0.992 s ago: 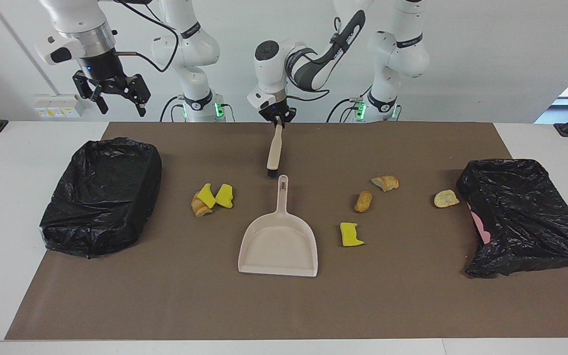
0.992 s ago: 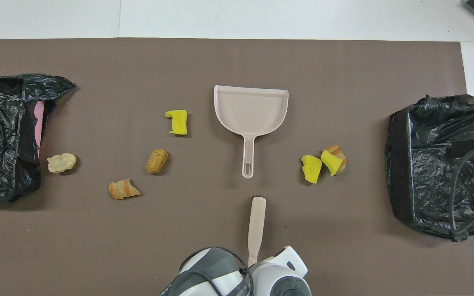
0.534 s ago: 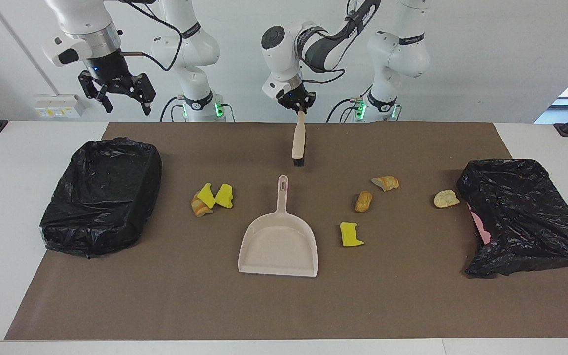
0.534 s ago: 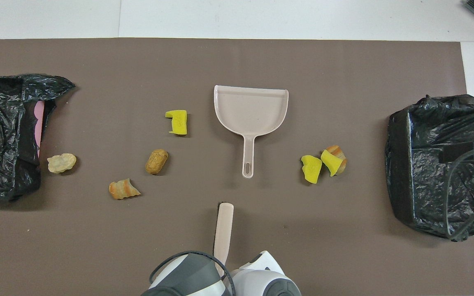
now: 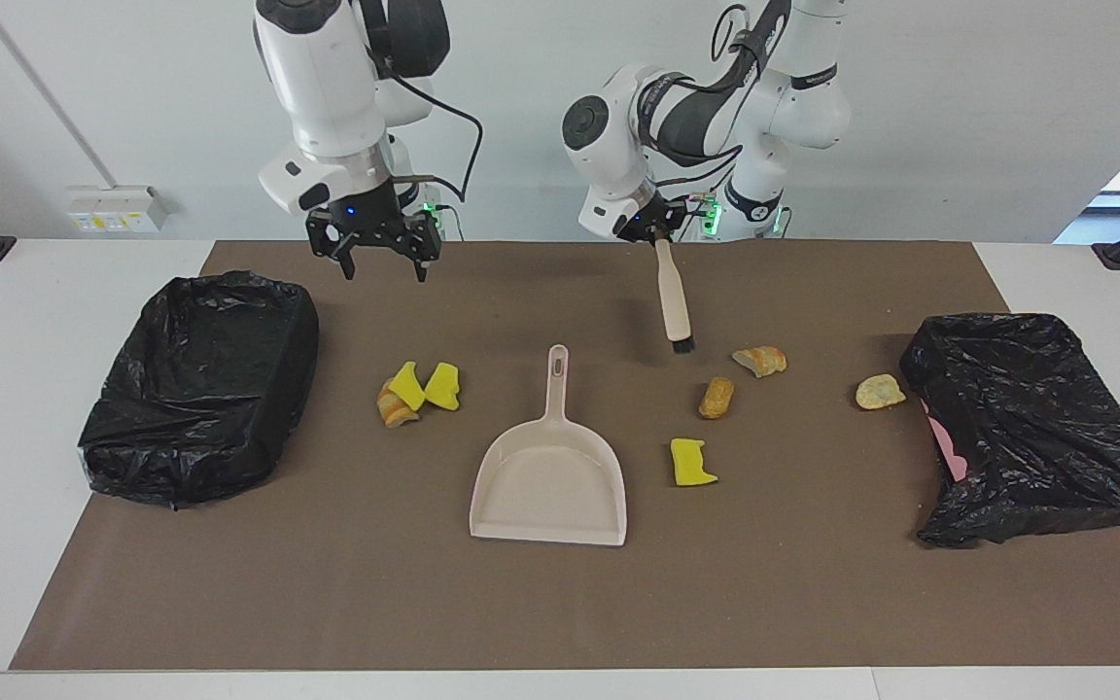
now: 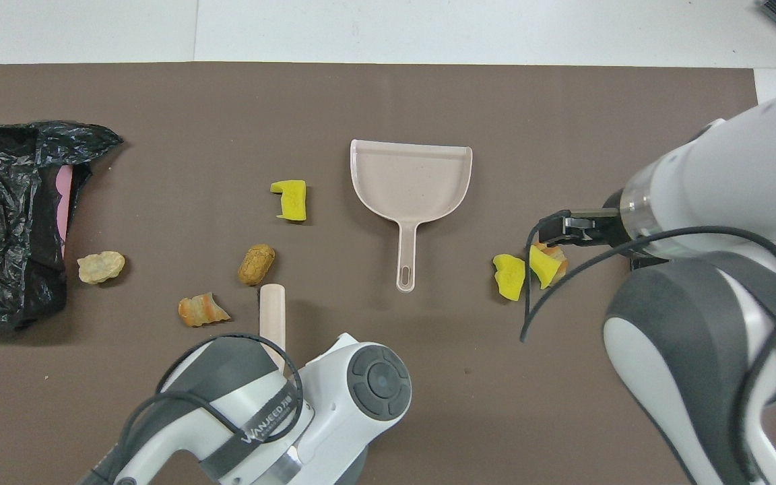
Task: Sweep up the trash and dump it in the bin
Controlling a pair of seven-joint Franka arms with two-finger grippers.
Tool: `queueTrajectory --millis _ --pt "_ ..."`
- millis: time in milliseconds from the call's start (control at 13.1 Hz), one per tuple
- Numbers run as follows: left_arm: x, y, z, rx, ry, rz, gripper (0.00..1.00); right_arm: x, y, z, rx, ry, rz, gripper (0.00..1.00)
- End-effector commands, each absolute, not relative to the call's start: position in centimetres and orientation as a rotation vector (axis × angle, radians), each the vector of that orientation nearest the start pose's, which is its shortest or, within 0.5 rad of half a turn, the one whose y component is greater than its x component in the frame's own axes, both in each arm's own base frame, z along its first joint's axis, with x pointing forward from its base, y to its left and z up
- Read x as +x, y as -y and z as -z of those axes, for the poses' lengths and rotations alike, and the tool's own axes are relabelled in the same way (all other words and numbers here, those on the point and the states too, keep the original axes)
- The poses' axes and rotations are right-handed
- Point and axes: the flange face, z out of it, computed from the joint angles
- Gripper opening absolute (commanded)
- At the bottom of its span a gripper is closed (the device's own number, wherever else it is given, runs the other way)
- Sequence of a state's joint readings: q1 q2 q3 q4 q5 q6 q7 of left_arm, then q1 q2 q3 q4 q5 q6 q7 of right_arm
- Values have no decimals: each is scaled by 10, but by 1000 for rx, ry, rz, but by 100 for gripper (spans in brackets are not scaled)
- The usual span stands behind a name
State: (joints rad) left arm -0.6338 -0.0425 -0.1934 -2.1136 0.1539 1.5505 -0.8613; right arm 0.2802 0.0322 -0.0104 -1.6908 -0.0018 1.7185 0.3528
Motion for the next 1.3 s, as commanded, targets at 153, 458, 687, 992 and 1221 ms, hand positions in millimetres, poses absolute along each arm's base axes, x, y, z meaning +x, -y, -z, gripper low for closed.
queueTrajectory --millis 153,458,687,992,1221 --pt "397 251 -406 -2531 200 -264 0 586 -206 -496 -3050 -282 -9 100" --pt "448 180 -398 -2501 238 -230 0 577 -273 -458 -3029 -331 -50 100" --pt "470 130 -385 -2540 305 -247 0 568 -318 -414 -3049 -287 -69 100" --pt "478 72 -374 -2535 268 -275 0 560 -353 -366 -3076 -199 -58 100" --pt "454 49 -355 -2562 162 -321 0 554 -354 -349 -3123 -113 -62 100"
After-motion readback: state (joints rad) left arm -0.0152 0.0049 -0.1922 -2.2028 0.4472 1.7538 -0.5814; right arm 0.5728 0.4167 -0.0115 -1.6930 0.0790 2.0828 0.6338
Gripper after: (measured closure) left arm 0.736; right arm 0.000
